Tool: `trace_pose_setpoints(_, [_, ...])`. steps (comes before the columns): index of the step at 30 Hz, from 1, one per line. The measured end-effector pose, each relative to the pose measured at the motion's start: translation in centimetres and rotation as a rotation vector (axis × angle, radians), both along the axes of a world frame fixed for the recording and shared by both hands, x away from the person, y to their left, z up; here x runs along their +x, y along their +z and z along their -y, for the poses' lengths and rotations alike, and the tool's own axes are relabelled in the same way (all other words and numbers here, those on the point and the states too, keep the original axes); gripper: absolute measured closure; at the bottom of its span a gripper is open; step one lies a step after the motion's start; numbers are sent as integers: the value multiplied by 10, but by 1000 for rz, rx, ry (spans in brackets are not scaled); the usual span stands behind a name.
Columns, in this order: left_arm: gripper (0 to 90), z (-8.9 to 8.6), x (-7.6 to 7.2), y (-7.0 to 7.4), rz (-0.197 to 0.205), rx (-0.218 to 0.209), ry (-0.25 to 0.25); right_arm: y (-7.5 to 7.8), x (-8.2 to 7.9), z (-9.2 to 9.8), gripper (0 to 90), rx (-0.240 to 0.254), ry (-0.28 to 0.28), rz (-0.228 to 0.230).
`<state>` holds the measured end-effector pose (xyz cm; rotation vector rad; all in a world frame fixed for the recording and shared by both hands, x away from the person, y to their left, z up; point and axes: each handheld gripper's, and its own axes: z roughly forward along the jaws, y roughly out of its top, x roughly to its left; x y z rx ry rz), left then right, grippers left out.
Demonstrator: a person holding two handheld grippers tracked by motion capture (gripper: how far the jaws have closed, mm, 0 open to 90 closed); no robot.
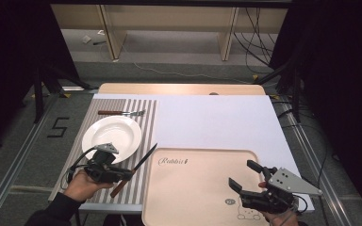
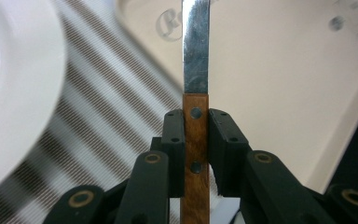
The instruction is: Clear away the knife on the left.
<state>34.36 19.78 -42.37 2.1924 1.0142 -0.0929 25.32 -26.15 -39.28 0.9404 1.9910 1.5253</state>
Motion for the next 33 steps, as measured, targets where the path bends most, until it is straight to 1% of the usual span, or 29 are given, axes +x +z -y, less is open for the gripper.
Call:
trace_pose_setpoints(1, [769, 6, -2, 2, 4, -13, -18, 0, 0, 0, 177, 0, -1, 1])
trace_pose_setpoints(3, [769, 14, -4, 2, -3, -30, -40, 0, 0, 0, 178, 0, -1, 0])
trace_pose_setpoints(6, [769, 22, -5, 2, -5, -23, -57, 0, 0, 0, 177, 1, -1, 1])
trace_pose_setpoints(9, [770, 29, -7, 2, -12, -36, -70, 0, 0, 0, 178, 1, -1, 0])
trace_pose_setpoints(12, [769, 36, -8, 2, -8, -17, -86, 0, 0, 0, 178, 0, 1, 1])
trace_pose_setpoints(13, [769, 36, -8, 2, -8, -17, -86, 0, 0, 0, 178, 0, 1, 1])
trace_pose_setpoints(14, [769, 42, -9, 1, -20, -33, -101, 0, 0, 0, 178, 0, 1, 0])
trace_pose_setpoints(16, [769, 45, -9, 1, -17, -30, -102, 0, 0, 0, 177, 0, 1, 0])
trace_pose_setpoints(18, [769, 51, -10, 0, -24, -28, -122, 0, 0, 0, 177, 1, 1, 1])
trace_pose_setpoints(21, [769, 58, -10, -2, -23, -22, -130, 0, 0, 0, 177, 0, 0, 0])
trace_pose_setpoints(23, [769, 61, -10, -2, -35, -33, -127, 0, 0, 0, 177, 0, 1, 0])
trace_pose_setpoints(25, [769, 63, -11, -3, -36, -38, -118, 0, 0, 0, 177, 0, 1, 0])
trace_pose_setpoints(26, [769, 64, -10, -3, -42, -41, -124, 0, 0, 0, 177, 1, 1, 0])
trace_pose_setpoints(27, [769, 66, -10, -4, -41, -42, -117, 0, 0, 0, 177, 1, 1, 0])
trace_pose_setpoints(30, [769, 69, -10, -6, -45, -40, -117, 0, 0, 0, 177, 1, 1, -1])
trace_pose_setpoints(31, [769, 71, -10, -7, -52, -48, -109, 0, 0, 0, 178, 1, 1, -1])
trace_pose_setpoints(32, [769, 72, -9, -7, -60, -45, -117, 0, 0, 0, 177, 1, 1, -1])
trace_pose_setpoints(33, [769, 73, -9, -8, -65, -53, -117, 0, 0, 0, 178, 1, 0, -1])
